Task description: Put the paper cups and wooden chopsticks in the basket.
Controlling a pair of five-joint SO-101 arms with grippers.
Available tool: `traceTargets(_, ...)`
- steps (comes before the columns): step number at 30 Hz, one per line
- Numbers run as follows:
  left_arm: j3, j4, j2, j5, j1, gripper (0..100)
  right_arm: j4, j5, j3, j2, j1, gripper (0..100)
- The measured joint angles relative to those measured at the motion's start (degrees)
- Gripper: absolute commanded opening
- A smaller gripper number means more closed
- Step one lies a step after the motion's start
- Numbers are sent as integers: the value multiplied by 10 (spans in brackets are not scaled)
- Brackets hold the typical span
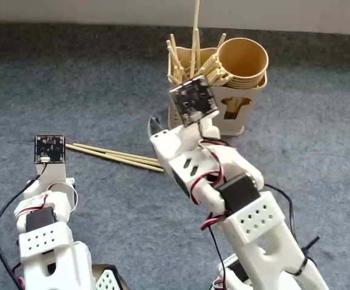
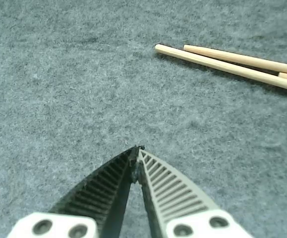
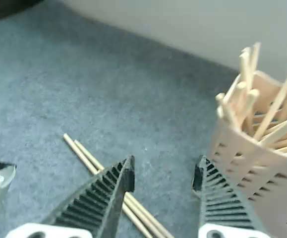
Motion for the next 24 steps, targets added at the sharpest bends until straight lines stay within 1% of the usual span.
traceTargets(2,0,0,0,0,0,8,7,4,0,47,-15,201)
traceTargets(6,0,0,0,0,0,8,8,51,0,169,-31,170)
traceTargets(8,0,0,0,0,0,8,8,68,0,234,-33,149)
traceTargets(11,0,0,0,0,0,8,1,84,-20,314,-34,142)
traceTargets(19,0,0,0,0,0,8,-26,119,-77,454,-36,142)
traceTargets(24,0,0,0,0,0,8,-29,124,-123,532,-36,139)
